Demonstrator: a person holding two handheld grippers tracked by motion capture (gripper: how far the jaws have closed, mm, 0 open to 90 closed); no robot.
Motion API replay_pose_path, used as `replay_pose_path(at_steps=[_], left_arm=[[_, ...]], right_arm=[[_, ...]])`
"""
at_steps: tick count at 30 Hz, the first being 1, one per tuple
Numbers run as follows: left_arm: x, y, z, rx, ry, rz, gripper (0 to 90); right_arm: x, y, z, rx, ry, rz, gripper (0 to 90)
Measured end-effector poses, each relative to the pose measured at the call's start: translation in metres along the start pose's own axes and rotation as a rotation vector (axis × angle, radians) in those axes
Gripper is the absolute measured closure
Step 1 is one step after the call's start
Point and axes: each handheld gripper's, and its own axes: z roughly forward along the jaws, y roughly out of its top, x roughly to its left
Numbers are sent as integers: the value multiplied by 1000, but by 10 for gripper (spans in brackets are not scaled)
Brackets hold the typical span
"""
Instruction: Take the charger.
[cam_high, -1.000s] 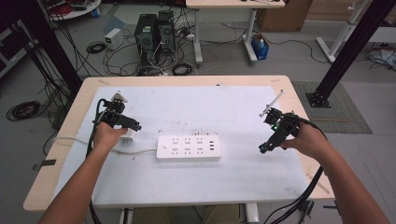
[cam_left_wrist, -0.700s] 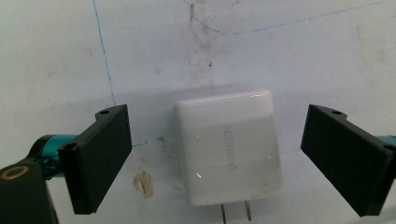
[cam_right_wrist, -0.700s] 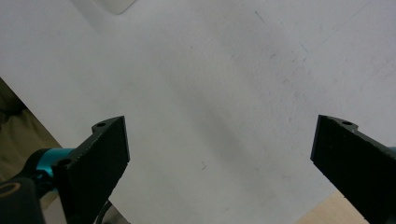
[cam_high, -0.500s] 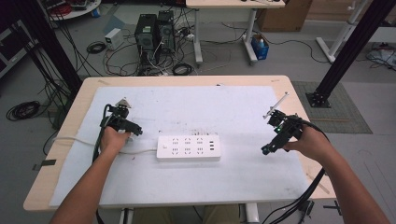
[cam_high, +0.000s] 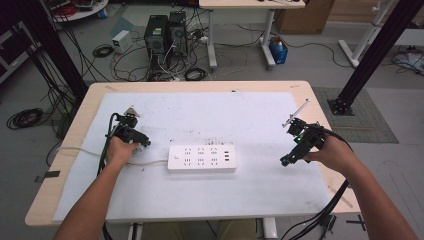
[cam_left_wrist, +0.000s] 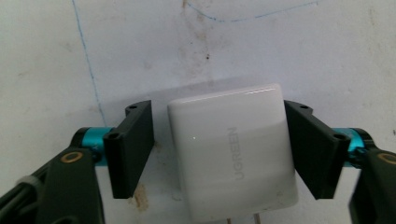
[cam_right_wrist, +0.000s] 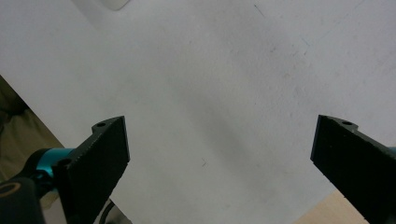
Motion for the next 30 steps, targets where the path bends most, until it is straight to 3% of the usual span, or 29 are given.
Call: replay_pose_path(at_steps=[2,5,6,7,8,10,18,21,23,24,29,30], left_arm=[[0,0,-1,-3,0,8,296],[0,-1,-2,-13,-5,29,401],[-1,-2,-4,-23,-2,59,426],[-1,-2,-4,-23,-2,59,426],[0,-3,-5,-28,8,89,426],[0,-3,-5,-33,10,93,427],[4,-7,-17,-93,-46,152,427],[3,-8,-29,-125,-64,210,427],[3,-9,-33,-136,-71,224,427],[3,-9,-41,-153,-82,255,427],[-1,-12,-55,-176,-103,306,427],[-3,-14,-61,-181,-117,335,428]], right_arm=[[0,0,0,0,0,1,38],[0,0,0,-4,2,0,38],[-1,-1,-1,-2,-3,-4,38],[0,-1,-1,-4,-3,0,38],[0,-1,-1,-6,-5,-2,38],[-1,-1,-1,-5,-5,-4,38],[0,-3,-3,-10,-8,5,38],[1,-3,-3,-17,-11,8,38],[2,-3,-3,-17,-12,6,38],[2,-3,-4,-19,-12,6,38],[3,-4,-5,-31,-19,11,38],[3,-4,-5,-30,-21,11,38]])
